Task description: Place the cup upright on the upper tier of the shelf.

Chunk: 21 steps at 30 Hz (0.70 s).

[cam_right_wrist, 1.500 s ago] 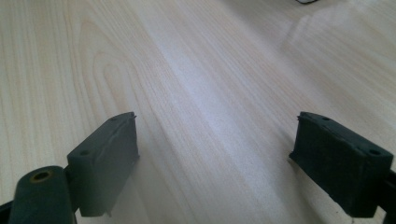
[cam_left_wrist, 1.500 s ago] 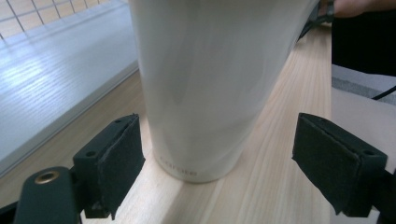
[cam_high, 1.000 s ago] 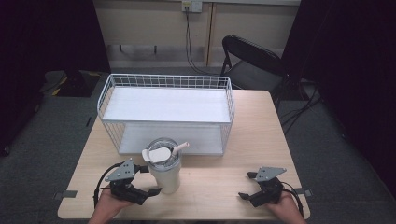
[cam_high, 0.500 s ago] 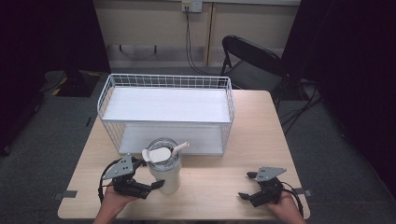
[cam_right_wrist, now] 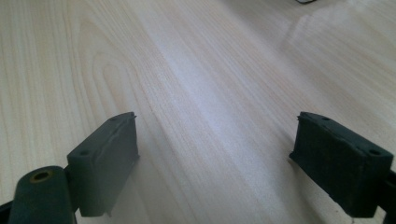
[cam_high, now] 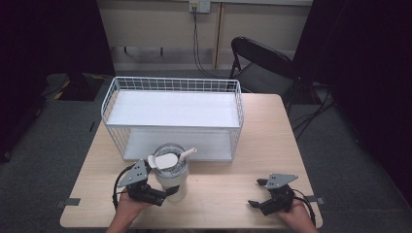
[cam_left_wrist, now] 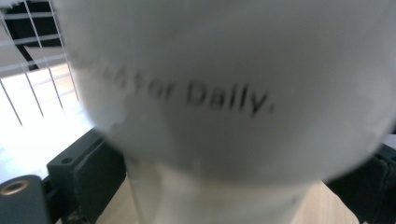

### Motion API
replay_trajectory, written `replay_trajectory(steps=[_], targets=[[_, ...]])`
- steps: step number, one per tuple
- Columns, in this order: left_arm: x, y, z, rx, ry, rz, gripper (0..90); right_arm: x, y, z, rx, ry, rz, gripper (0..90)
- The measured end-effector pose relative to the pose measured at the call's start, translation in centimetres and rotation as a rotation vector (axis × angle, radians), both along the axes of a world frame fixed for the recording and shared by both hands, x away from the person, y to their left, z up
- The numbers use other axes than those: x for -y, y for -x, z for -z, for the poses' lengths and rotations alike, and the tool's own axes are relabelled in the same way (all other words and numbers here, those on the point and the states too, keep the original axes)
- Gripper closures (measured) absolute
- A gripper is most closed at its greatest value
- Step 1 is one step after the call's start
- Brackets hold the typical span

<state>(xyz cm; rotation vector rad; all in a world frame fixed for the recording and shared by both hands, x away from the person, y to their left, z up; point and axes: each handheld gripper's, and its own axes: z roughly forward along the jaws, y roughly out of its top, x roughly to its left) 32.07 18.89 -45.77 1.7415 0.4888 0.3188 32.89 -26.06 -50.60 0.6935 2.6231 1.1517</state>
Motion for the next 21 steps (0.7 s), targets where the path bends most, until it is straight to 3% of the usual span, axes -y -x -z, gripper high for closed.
replay_trajectory(steps=[2,10,14,17,18,21], targets=[[0.4,0.1,0.3,0.012,0.016,-0.017,5.5,0.0,0.0,0.0,0.000,0.000,0.001,13.4],[0.9,0.3,0.6,0.072,0.002,-0.053,8.4,0.0,0.0,0.0,0.000,0.000,0.003,13.4],[0.9,0.3,0.5,0.072,0.001,-0.055,8.8,0.0,0.0,0.0,0.000,0.000,0.003,13.4],[1.0,0.5,0.3,0.082,-0.023,-0.062,8.9,0.0,0.0,0.0,0.000,0.000,0.003,13.4],[1.0,0.7,0.0,0.109,-0.047,-0.072,8.9,0.0,0.0,0.0,0.000,0.000,0.003,13.4],[0.9,0.7,-0.5,0.073,-0.025,-0.067,8.9,0.0,0.0,0.0,0.000,0.000,0.003,13.4]])
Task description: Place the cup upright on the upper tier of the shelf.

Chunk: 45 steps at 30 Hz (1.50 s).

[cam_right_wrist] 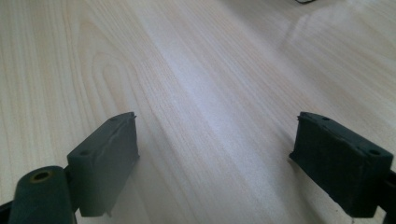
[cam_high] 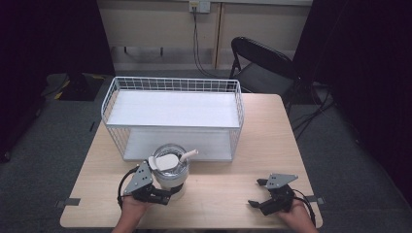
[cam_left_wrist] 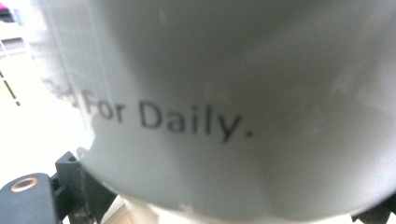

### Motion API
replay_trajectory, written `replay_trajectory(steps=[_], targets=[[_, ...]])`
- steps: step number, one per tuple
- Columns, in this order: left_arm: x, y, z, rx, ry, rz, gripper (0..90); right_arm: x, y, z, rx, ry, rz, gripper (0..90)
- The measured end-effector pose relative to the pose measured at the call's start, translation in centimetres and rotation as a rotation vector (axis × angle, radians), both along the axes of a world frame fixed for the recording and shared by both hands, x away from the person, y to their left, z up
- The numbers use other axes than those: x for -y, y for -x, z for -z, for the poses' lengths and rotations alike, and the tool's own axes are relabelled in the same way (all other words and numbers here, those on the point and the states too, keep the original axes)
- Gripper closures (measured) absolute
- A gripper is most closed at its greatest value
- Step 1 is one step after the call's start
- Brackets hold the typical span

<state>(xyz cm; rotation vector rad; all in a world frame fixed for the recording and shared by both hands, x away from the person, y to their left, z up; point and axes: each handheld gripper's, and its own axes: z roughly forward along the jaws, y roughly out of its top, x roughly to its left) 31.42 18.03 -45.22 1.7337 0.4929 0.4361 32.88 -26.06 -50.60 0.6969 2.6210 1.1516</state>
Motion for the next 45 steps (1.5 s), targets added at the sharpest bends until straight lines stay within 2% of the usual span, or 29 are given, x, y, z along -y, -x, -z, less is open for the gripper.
replay_trajectory(steps=[2,4,8,12,14,17,20,23,27,31,37,45], targets=[[-0.1,-0.1,-0.2,-0.012,0.009,0.005,8.9,0.0,0.0,0.0,0.000,0.000,0.000,13.4],[-0.4,-0.1,-1.1,-0.014,-0.023,-0.008,8.9,0.0,0.0,0.0,0.000,0.000,0.000,13.4],[-0.6,-0.2,-2.6,-0.027,-0.033,-0.006,8.9,0.0,0.0,0.0,0.000,0.000,0.003,13.4],[-0.5,-0.5,-3.6,-0.053,-0.021,-0.002,8.9,0.0,0.0,0.0,0.000,0.000,0.005,13.4],[-0.4,-0.7,-4.0,-0.075,0.004,0.005,8.9,0.0,0.1,0.0,0.001,0.000,0.008,13.4],[-0.3,-1.0,-4.6,-0.086,0.015,-0.001,8.9,0.0,0.1,0.0,0.000,0.000,0.008,13.4],[-0.3,-1.2,-5.1,-0.082,0.004,-0.006,9.0,0.0,0.1,0.0,0.000,0.000,0.008,13.4],[-0.1,-1.4,-5.9,-0.095,0.020,-0.013,9.0,0.0,0.1,0.0,0.000,0.000,0.009,13.4],[-0.2,-1.7,-6.8,-0.103,0.022,-0.015,9.0,0.0,0.1,0.0,-0.001,0.000,0.010,13.4],[-0.4,-2.0,-7.5,-0.112,0.050,-0.023,9.0,0.0,0.1,0.0,-0.001,0.000,0.010,13.4],[-0.7,-2.2,-8.8,-0.098,0.048,-0.023,9.0,0.0,0.1,0.0,-0.001,0.000,0.010,13.5],[-0.5,-2.5,-10.1,-0.109,0.046,-0.023,9.0,0.0,0.1,0.0,-0.001,0.000,0.010,13.4]])
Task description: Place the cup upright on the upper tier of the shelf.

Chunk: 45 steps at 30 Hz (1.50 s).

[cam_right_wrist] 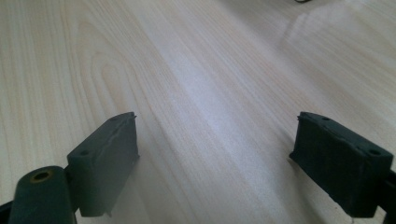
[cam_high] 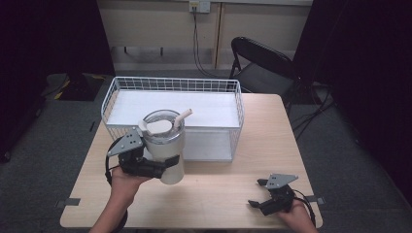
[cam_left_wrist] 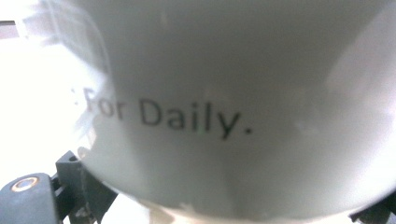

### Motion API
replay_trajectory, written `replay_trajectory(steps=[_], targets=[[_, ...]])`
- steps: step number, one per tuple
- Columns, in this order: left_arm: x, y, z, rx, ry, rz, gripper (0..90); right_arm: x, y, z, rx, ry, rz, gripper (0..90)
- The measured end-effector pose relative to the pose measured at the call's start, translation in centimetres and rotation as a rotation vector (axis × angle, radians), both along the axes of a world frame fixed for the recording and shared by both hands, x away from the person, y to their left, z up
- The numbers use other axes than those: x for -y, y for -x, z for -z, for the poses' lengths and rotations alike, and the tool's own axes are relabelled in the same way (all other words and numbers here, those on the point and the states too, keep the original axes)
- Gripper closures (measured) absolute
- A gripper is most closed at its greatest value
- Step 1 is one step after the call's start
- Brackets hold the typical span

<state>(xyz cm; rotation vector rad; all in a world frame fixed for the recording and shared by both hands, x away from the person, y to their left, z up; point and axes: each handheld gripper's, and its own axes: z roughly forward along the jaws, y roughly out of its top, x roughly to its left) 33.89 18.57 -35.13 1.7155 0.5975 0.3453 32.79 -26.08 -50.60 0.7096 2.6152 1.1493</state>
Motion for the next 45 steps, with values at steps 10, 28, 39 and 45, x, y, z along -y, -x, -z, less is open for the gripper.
replay_trajectory(steps=[10,28,39,45], targets=[[-0.2,-0.4,-2.1,0.005,0.016,-0.006,9.1,0.0,0.0,0.0,0.001,0.000,-0.001,13.4],[-1.0,-1.3,-5.8,-0.001,0.012,-0.014,9.1,0.0,0.0,0.0,0.000,0.000,0.000,13.4],[-1.2,-1.9,-8.0,0.005,0.019,-0.019,9.1,0.0,0.0,0.0,0.000,0.000,0.000,13.4],[-1.3,-2.2,-8.8,0.000,0.017,-0.030,9.1,0.0,0.0,0.0,0.000,0.000,0.000,13.4]])
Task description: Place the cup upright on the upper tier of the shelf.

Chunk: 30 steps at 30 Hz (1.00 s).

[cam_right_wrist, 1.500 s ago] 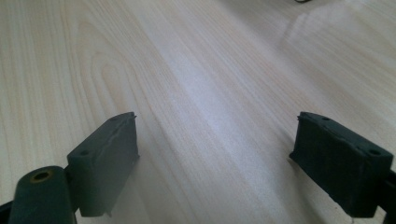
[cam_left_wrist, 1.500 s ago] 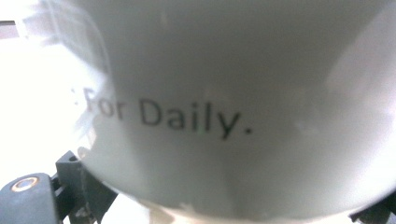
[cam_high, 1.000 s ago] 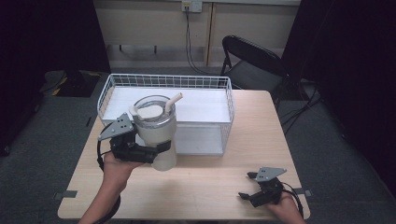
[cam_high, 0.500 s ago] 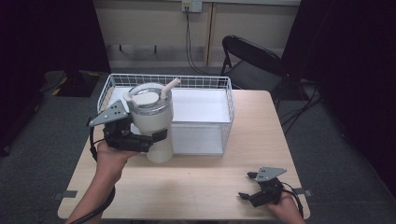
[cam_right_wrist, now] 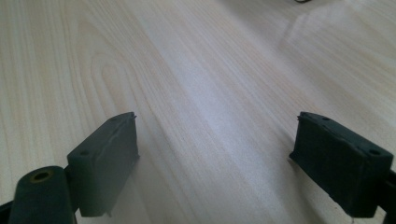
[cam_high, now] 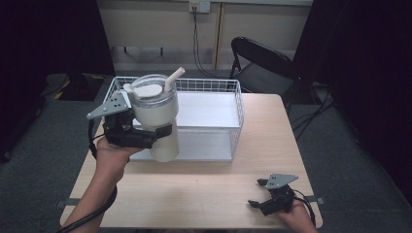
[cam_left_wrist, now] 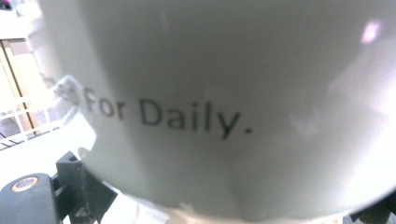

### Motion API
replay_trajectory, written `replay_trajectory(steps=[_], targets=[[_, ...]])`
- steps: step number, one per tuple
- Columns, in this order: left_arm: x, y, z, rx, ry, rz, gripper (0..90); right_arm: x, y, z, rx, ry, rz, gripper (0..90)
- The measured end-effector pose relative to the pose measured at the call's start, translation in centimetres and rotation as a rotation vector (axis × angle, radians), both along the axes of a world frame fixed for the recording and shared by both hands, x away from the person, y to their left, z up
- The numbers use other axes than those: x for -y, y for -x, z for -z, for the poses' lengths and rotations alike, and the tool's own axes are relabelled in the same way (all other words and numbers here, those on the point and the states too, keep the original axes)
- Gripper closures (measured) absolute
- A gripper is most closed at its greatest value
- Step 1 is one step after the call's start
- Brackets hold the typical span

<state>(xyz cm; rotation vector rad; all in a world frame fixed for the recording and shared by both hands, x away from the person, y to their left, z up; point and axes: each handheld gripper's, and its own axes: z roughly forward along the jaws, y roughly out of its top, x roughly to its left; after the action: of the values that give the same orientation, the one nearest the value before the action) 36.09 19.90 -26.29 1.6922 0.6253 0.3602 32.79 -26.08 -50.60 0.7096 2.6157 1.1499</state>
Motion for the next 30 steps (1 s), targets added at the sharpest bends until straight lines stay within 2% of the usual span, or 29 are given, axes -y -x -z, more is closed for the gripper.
replay_trajectory(steps=[3,9,16,20,30], targets=[[-0.1,-0.2,-0.7,0.002,0.012,-0.008,9.1,0.0,0.0,0.0,0.000,0.000,0.000,13.4],[-0.4,-0.7,-1.8,0.000,0.009,-0.016,9.1,0.0,0.0,0.0,0.001,-0.001,0.000,13.4],[-0.4,-1.3,-2.6,0.002,-0.007,-0.030,9.1,0.0,0.0,0.0,0.000,-0.001,0.001,13.4],[-0.3,-1.7,-3.0,0.006,0.005,-0.039,9.1,0.0,0.0,0.0,0.001,-0.001,0.000,13.4],[0.1,-2.4,-3.9,0.002,-0.002,-0.045,9.0,0.0,0.0,0.0,0.002,0.000,0.000,13.4]])
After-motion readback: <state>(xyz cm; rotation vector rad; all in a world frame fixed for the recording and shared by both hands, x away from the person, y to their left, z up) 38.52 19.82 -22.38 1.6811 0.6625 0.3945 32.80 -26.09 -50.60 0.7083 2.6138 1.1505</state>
